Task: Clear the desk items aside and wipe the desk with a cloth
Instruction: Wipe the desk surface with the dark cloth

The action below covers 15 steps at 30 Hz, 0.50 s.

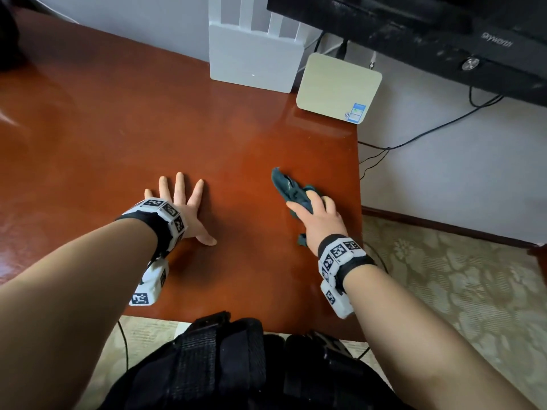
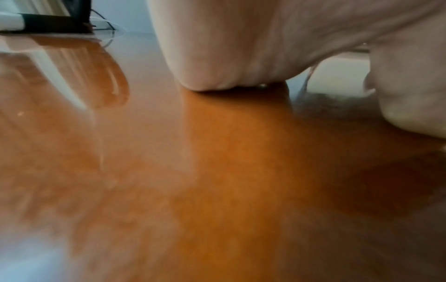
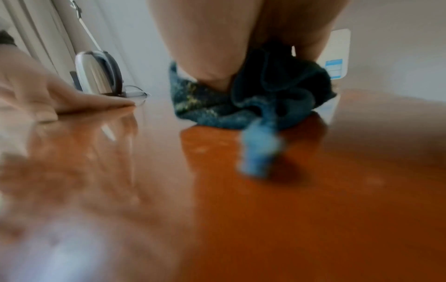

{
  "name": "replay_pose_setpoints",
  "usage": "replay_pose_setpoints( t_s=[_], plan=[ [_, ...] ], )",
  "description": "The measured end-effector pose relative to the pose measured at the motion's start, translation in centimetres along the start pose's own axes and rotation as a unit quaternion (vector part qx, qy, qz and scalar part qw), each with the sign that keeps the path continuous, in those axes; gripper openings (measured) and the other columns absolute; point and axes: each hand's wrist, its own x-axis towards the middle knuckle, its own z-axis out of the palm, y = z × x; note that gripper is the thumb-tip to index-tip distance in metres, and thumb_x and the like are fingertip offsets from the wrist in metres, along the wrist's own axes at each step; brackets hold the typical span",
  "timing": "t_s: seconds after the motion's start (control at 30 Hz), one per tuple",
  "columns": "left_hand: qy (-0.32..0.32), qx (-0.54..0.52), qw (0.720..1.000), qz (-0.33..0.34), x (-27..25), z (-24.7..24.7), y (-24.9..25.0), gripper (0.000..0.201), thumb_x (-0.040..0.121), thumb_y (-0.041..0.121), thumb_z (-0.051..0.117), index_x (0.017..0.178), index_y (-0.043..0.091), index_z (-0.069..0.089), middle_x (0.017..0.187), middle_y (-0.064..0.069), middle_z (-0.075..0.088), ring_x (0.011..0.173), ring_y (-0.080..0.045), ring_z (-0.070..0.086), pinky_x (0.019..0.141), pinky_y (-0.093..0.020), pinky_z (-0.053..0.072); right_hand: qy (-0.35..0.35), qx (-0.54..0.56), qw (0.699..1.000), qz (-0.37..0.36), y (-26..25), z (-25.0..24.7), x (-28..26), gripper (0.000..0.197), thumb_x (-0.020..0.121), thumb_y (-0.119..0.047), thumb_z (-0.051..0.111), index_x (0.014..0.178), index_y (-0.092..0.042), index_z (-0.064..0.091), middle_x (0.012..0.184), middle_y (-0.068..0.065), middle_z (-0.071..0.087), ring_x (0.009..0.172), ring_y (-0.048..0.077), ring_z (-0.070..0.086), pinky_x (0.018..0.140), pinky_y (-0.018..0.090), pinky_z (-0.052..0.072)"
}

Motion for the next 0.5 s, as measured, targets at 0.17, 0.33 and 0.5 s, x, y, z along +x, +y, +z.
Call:
replay_pose_setpoints(
  t_s=[0.17,0.33,0.5],
  plan=[
    [0.033,-0.056,0.998,0.018,0.0,-1.9,3.3,0.110,0.070,0.074,0.055,0.148,0.034,-0.012,0.154,-0.008,-0.027,0.141,-0.030,-0.026,0.114,-0.056,-0.005,-0.008,0.046,0.991,0.122,5.6,0.1,-2.4,0.079,0.082,0.012,0.041,0.142,-0.038,0.026,0.156,0.001,-0.002,0.141,0.032,0.004,0.111,0.037,0.027],
    [0.068,-0.003,0.993,0.092,0.4,-4.0,7.5,0.103,0.076,0.068,0.055,0.148,0.034,-0.011,0.152,-0.008,-0.031,0.139,-0.030,-0.031,0.114,-0.054,-0.010,0.086,0.203,0.949,0.225,10.2,-1.6,-3.2,0.067,0.087,0.003,0.046,0.141,-0.033,0.030,0.148,0.008,0.027,0.127,0.033,0.036,0.100,0.038,0.039],
    [0.069,0.044,0.992,0.101,1.5,-5.8,9.4,0.102,0.078,0.068,0.053,0.148,0.032,-0.010,0.154,-0.007,-0.027,0.140,-0.029,-0.028,0.114,-0.053,-0.009,0.151,0.337,0.921,0.126,9.3,-5.3,-1.2,0.065,0.090,-0.014,0.056,0.145,-0.028,0.023,0.148,0.005,0.032,0.124,0.027,0.048,0.098,0.036,0.043]
  ],
)
